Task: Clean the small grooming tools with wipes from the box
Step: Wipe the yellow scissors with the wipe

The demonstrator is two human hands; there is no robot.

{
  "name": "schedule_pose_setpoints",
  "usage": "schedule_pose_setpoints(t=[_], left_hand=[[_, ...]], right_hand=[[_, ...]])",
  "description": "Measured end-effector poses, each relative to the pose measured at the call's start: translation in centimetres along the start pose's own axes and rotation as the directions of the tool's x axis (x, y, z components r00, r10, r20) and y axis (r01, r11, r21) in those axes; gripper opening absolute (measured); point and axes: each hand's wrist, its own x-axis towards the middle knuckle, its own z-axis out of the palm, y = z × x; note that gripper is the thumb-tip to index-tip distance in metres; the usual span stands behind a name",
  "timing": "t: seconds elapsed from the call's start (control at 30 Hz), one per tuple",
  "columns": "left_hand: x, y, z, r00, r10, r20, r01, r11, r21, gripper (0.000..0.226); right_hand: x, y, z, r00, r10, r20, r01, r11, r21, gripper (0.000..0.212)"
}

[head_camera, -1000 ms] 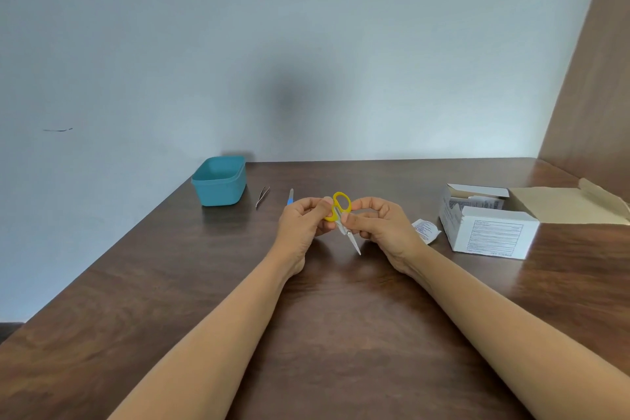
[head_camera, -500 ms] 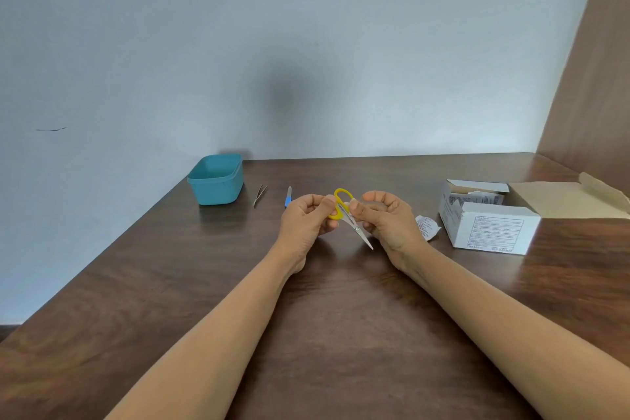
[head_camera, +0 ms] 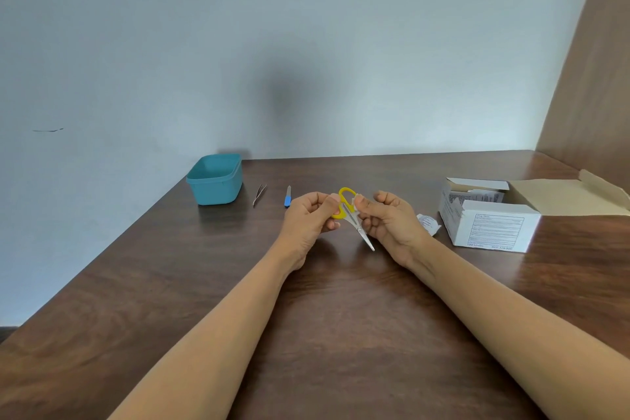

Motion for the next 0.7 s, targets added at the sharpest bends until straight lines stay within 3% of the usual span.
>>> schedule_pose_setpoints(t=[0.3, 0.5, 0.7], left_hand=[[0.5, 0.1, -0.2, 0.991, 0.034, -0.126, -0.038, 0.999, -0.023, 0.019], [1.2, -0.3, -0.9, 0.962, 0.031, -0.272, -0.031, 1.000, 0.004, 0.017], [1.3, -0.2, -1.4, 0.936, 0.013, -0.351, -0.033, 0.998, -0.050, 0.017]], right_hand=[[0.8, 0.1, -0.5, 0.999, 0.001, -0.045, 0.006, 0.990, 0.138, 0.039], [1.3, -0.3, -0.9, 0.999, -0.016, -0.043, 0.024, 0.981, 0.191, 0.026], [1.4, -0.4, -1.1, 1.000, -0.009, 0.016, 0.007, 0.992, 0.128, 0.027]])
